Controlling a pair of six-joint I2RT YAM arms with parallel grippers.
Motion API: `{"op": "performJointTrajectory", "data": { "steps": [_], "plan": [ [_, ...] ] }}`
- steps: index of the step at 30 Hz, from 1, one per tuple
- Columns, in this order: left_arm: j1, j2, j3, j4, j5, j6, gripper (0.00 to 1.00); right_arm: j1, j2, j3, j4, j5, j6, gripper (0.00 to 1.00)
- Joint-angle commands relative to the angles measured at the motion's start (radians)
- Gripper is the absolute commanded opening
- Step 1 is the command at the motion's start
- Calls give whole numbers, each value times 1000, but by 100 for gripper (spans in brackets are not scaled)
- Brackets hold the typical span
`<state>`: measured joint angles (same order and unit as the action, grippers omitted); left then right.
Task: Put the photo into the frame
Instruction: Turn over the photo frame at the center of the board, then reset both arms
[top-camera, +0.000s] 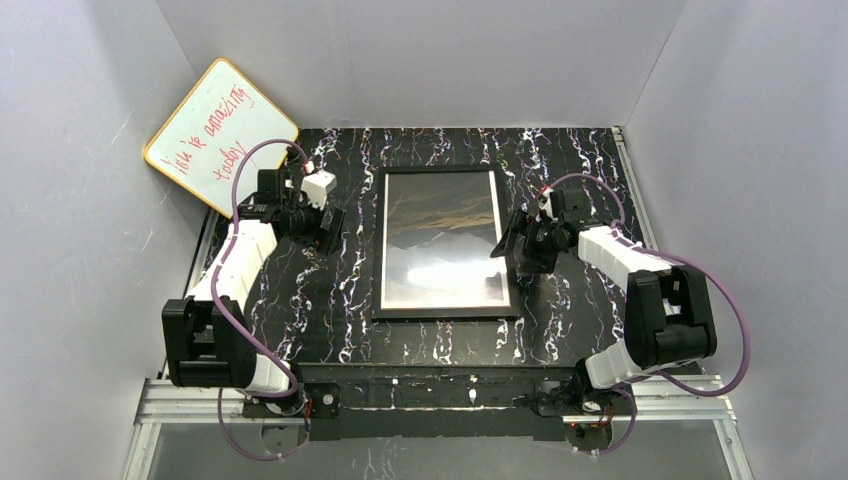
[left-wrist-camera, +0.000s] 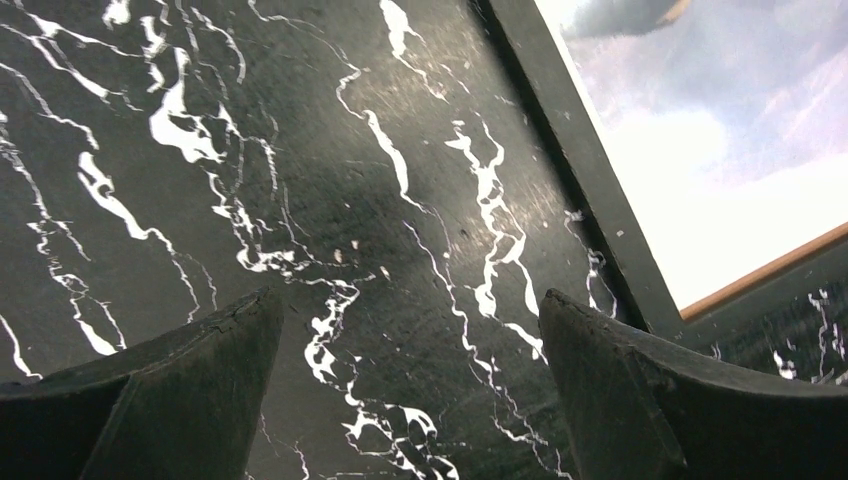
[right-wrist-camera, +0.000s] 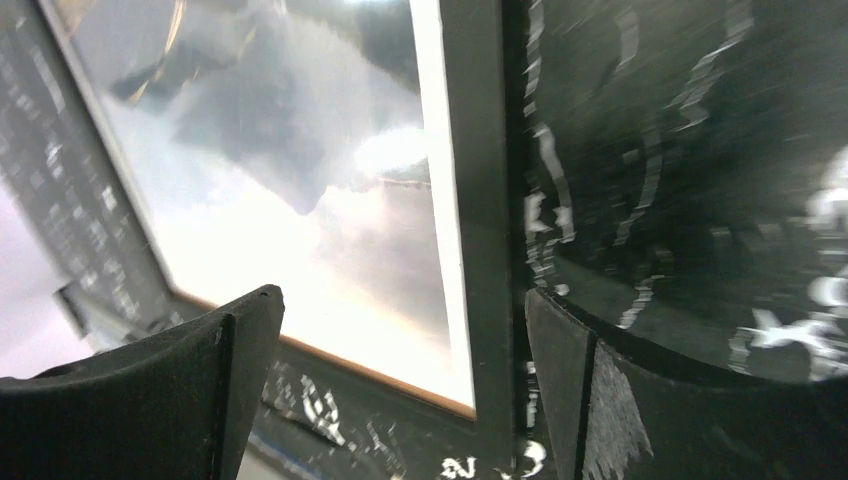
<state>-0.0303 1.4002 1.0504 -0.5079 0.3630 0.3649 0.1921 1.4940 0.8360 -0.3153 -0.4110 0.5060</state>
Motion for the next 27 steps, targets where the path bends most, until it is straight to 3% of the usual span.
{"op": "performJointTrajectory", "data": {
  "steps": [1,7,12,16,19,24,27],
  "plan": [
    [24,6,-41,95,-28,-80,98,-1,-36,100,-105,293,-60,99],
    [64,27,-117,261,-52,-181,98,-2,-105,93,-64,642,-82,99],
    [61,25,-295,611,-286,-438,98,-2,-255,-154,426,822,-213,99],
    [62,23,-482,954,-303,-504,98,-9,-296,-292,677,966,-305,99],
    [60,32,-601,1182,-301,-515,98,-23,-291,-368,817,990,-335,99],
    [58,125,-700,1416,-292,-470,98,-35,-223,-520,1135,977,-398,99],
    [51,128,-712,1445,-303,-450,98,-49,-153,-545,1239,965,-412,99]
  ]
}}
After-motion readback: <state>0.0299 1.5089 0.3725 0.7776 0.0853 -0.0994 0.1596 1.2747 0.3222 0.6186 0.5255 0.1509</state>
